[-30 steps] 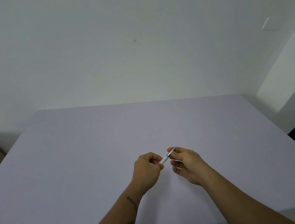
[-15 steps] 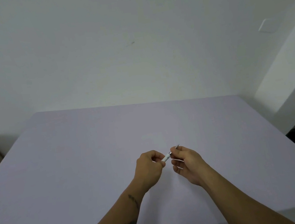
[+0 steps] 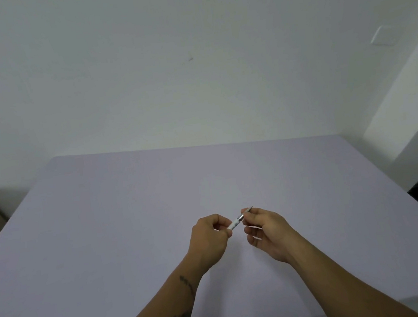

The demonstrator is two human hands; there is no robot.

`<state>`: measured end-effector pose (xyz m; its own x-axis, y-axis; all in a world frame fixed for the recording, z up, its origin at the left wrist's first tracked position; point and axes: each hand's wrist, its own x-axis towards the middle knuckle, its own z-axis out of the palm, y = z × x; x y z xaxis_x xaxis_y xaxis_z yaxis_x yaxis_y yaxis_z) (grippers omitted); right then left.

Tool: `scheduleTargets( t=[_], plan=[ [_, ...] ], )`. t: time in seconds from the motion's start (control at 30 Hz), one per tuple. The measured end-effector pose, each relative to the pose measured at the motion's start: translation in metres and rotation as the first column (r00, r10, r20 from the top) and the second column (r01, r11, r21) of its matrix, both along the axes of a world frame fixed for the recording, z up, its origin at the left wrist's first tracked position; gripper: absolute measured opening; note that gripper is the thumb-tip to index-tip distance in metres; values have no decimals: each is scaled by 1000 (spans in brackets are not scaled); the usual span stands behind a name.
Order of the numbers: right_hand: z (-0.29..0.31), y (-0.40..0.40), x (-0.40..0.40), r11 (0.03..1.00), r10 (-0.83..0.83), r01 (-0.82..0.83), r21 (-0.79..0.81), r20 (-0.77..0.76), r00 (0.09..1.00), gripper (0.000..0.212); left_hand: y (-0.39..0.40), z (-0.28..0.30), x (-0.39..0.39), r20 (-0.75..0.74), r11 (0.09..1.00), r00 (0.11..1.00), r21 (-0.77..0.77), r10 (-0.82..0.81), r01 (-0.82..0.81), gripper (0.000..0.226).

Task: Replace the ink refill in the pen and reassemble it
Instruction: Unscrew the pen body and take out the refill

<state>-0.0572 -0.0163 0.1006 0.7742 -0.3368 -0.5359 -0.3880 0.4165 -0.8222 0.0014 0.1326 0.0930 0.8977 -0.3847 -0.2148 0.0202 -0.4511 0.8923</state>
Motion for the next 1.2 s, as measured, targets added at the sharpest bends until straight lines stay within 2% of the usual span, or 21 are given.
scheduleTargets(
  t=[0.1, 0.27, 0.4, 0.63, 0.93, 1.1, 1.2],
  plan=[
    [0, 0, 0, 999, 0, 0, -36, -4, 1000, 18, 1, -2, 0, -8, 1000, 1000, -2, -3, 3, 10],
    [-1, 3, 0, 1000, 21, -21, 4, 9, 1000, 17, 1, -2, 0, 2, 1000, 1000, 0, -4, 4, 10],
    [-2, 6, 2, 996, 16, -17, -83, -12, 1000, 14, 3, -2, 1, 3, 1000, 1000, -9, -10, 10, 10],
    [-3, 3, 4, 1000, -27, 27, 11, -2, 1000, 22, 7, -5, 3, -19, 1000, 1000, -16, -13, 13, 10],
    [7, -13, 12, 995, -65, 61, -84, -39, 997, 20, 3, -17, 6, -87, 1000, 996, -15, -29, 28, 12],
    [12, -34, 19, 986, -138, 138, -89, 6, 990, 18, -8, -26, 4, -133, 999, 990, -10, -46, 45, 14],
    [11, -45, 23, 990, -88, 84, -116, -29, 996, 19, -15, -30, 7, -147, 999, 988, -3, -45, 46, 14]
  ],
)
